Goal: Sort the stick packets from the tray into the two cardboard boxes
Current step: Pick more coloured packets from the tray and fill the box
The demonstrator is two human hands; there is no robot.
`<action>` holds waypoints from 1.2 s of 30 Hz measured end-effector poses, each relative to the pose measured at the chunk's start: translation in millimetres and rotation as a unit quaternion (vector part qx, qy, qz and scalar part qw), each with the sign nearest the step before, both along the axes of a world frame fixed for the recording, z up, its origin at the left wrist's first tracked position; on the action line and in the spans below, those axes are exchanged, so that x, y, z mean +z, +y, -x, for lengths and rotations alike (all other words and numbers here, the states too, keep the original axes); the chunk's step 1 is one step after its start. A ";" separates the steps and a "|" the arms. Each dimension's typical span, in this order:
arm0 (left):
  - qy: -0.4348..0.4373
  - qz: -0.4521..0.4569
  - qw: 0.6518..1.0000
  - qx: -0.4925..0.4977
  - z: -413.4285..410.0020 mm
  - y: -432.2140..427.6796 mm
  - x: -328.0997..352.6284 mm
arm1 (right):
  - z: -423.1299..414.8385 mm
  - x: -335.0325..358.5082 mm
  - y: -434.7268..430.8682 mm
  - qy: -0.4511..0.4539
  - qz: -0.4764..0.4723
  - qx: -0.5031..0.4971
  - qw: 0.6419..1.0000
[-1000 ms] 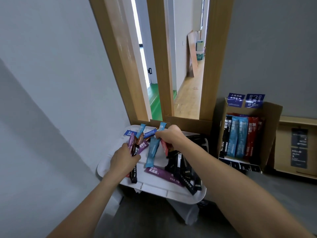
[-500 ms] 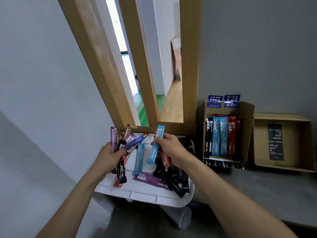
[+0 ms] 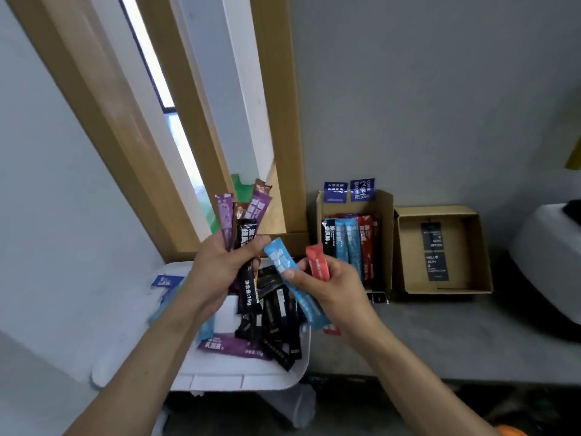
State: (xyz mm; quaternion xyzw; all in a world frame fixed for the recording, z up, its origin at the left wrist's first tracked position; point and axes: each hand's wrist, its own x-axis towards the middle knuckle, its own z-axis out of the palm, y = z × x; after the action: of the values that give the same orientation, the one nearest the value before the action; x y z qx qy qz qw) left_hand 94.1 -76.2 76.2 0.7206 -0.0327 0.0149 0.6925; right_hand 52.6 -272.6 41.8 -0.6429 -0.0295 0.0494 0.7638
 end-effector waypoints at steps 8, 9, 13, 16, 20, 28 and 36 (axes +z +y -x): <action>-0.058 -0.108 0.986 -0.109 3.1 -65.7 25.9 | 18.4 -11.4 -52.0 -0.011 -0.014 -0.071 0.997; -0.066 -0.116 0.985 -0.108 2.4 -72.4 28.0 | 18.9 -14.7 -56.0 -0.012 -0.016 -0.072 0.997; -0.095 -0.159 0.979 -0.090 -10.2 -91.9 30.2 | 18.6 -21.7 -71.6 -0.003 0.010 -0.074 0.997; -0.111 -0.223 0.966 -0.063 -20.4 -110.7 27.4 | 14.6 -21.2 -84.4 -0.011 0.076 -0.101 0.992; -0.130 -0.246 0.960 -0.037 -32.7 -129.8 30.6 | -1.4 -26.6 -85.4 -0.058 0.156 -0.152 0.974; -0.138 -0.168 0.975 0.052 -40.6 -112.2 27.4 | -50.5 -49.6 -48.3 -0.073 0.413 -0.242 0.875; -0.133 -0.122 0.981 0.071 -31.7 -91.0 16.1 | -70.1 -55.0 -39.1 -0.061 0.446 -0.233 0.862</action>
State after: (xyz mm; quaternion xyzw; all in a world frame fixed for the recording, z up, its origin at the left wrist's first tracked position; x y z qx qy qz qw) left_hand 125.8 -167.2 92.4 0.7917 -0.0749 0.1562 0.5858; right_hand 122.7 -311.7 -13.1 -0.9048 0.0994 -0.1615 0.3814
